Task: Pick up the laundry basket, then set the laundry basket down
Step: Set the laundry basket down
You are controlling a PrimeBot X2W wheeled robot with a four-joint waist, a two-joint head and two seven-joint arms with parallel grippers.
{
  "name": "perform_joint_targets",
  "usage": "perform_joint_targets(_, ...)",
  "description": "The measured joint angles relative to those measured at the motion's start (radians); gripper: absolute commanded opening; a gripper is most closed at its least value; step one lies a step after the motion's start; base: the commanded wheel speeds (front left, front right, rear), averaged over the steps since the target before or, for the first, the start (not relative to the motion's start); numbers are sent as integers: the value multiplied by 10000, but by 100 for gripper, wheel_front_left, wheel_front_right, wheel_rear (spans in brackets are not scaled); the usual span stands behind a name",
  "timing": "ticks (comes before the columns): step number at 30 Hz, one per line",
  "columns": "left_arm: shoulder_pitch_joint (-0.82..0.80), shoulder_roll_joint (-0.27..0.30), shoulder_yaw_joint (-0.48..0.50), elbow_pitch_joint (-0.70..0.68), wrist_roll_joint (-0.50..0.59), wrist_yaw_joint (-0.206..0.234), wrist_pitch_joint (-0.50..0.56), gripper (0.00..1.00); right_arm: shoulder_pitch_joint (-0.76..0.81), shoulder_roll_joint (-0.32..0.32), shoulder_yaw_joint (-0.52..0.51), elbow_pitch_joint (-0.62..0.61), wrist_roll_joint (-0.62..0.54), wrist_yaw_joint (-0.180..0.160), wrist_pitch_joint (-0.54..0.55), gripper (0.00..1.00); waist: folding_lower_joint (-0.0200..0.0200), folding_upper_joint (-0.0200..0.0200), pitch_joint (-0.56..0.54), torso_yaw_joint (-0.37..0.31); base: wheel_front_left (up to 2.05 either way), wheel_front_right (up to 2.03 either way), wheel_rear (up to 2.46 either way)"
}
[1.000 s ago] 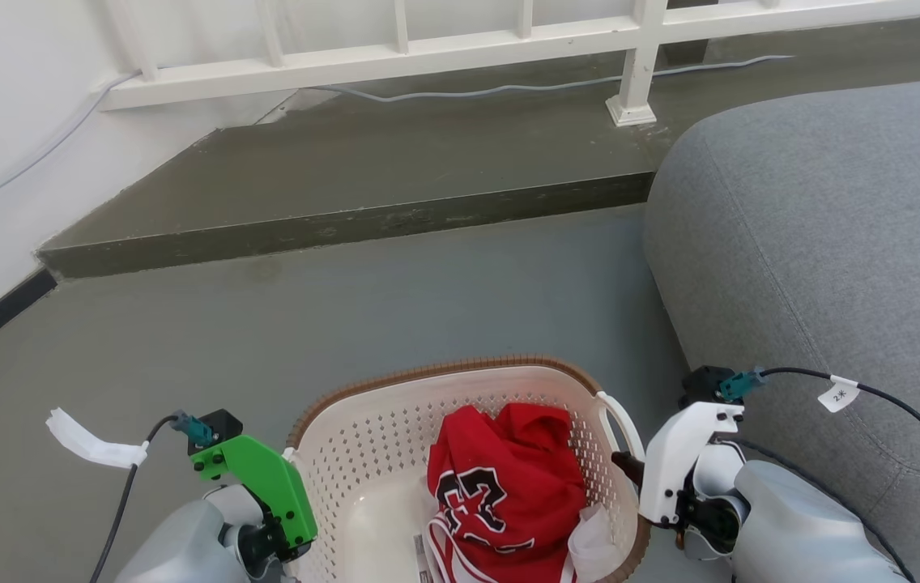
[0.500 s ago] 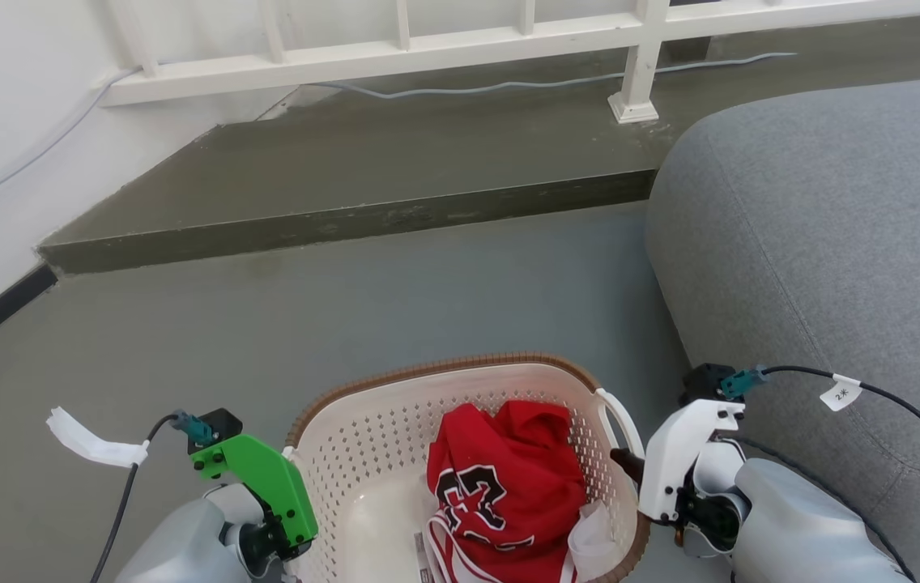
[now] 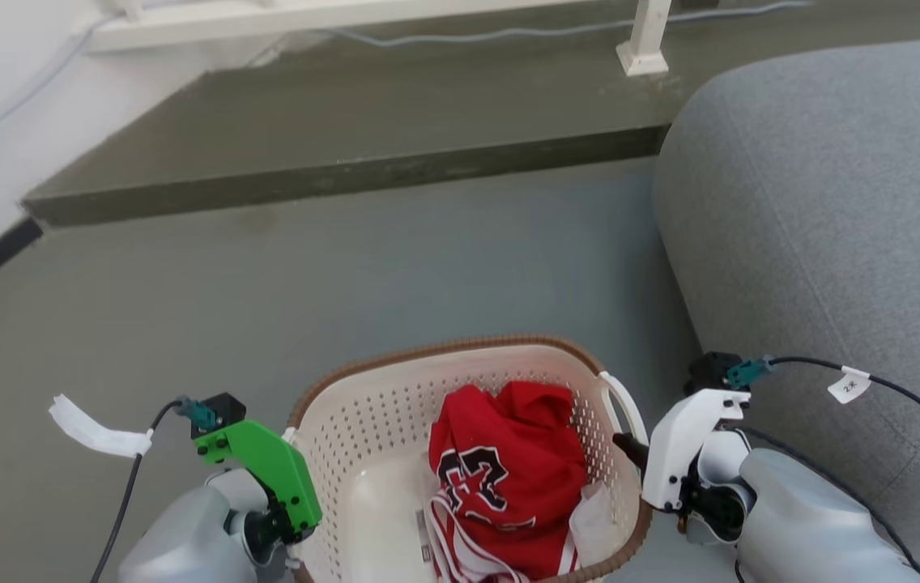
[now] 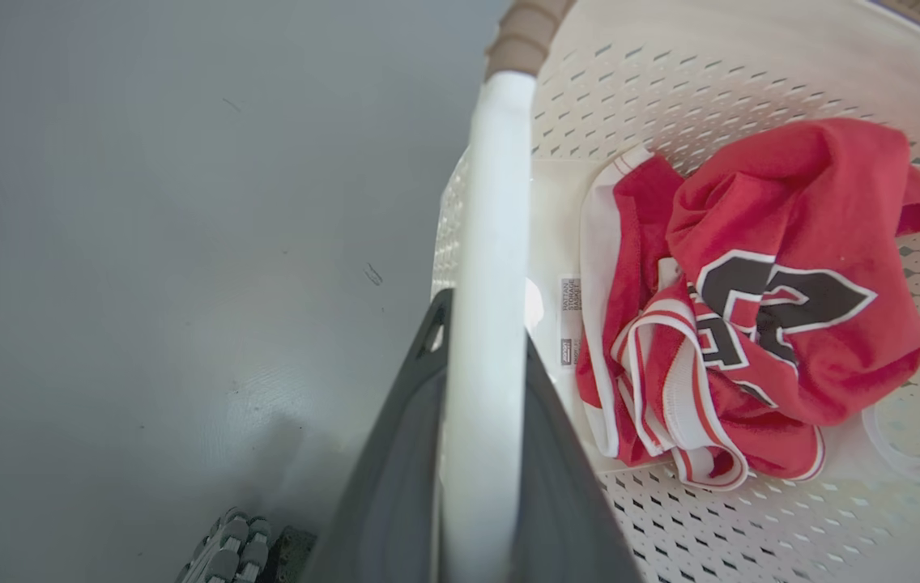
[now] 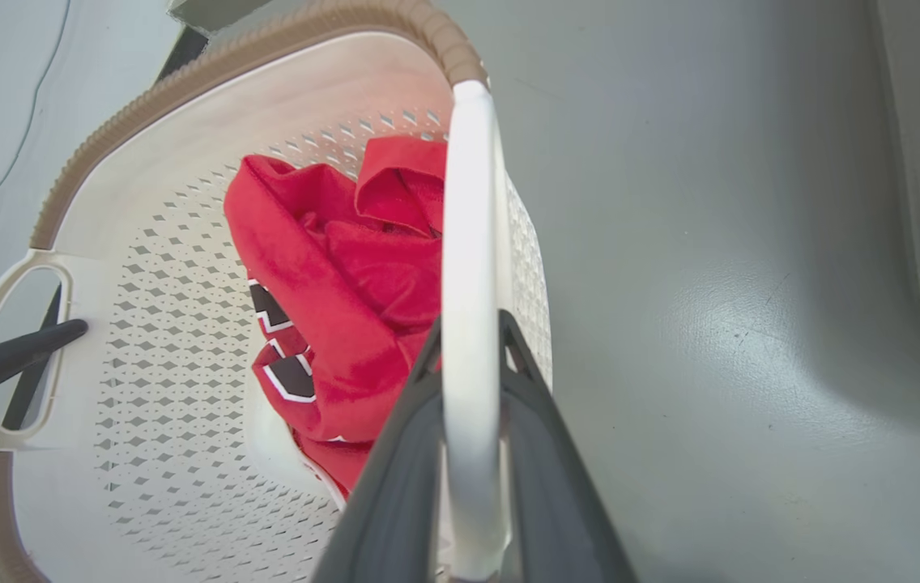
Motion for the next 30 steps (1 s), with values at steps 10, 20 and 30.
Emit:
perform_joint_targets(10,-685,4,-77,-295,35,211,-600,0,-637,-224,69,-232,-15,0,-510,0,0,0,1085,68,0,0,0)
perform_joint_targets(20,-1198,8,-146,-539,56,341,-1120,0,-1272,-474,313,-487,-303,2,-997,0,0,0,2328,142,0,0,0)
perform_joint_targets(30,-1813,4,-203,-637,140,591,-1703,0,-1977,-602,531,-531,-591,0,-1498,0,0,0,3474,208,0,0,0)
